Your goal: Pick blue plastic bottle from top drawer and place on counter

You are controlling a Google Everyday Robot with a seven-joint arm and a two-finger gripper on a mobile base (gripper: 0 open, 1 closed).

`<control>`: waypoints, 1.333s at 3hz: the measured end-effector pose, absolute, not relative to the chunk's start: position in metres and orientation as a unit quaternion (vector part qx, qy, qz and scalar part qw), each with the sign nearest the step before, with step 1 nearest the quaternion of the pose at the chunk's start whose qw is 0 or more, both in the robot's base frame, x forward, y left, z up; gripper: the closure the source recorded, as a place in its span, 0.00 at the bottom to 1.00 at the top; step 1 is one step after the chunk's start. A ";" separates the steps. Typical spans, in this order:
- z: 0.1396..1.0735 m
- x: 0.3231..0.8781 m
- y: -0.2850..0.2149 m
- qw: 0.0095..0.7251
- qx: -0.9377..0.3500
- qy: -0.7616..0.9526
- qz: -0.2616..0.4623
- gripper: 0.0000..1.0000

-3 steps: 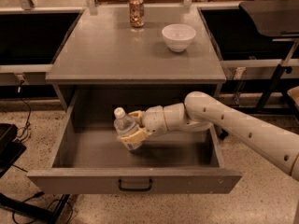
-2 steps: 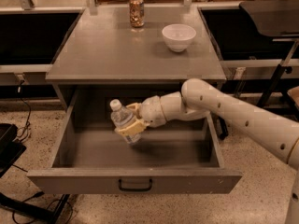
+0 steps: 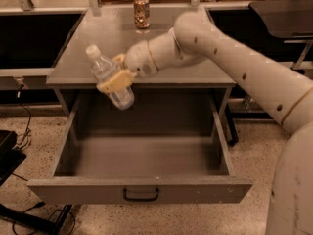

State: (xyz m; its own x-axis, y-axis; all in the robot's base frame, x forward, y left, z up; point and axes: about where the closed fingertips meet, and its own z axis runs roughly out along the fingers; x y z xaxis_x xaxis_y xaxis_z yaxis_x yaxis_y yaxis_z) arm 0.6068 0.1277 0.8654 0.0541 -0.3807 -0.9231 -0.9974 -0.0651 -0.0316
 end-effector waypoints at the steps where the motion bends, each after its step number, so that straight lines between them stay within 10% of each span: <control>1: 0.931 0.637 0.163 0.413 -0.585 0.575 0.396 1.00; 4: 0.918 0.741 0.205 0.494 -0.445 0.644 0.378 1.00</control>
Offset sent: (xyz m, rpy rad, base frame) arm 0.1414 0.0730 0.1325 0.1507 0.0366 -0.3966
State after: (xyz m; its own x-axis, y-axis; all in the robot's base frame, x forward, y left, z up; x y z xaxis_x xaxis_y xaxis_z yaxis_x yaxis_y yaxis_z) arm 0.7414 0.2051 0.9182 -0.1168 -0.1995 -0.9729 -0.9467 0.3185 0.0483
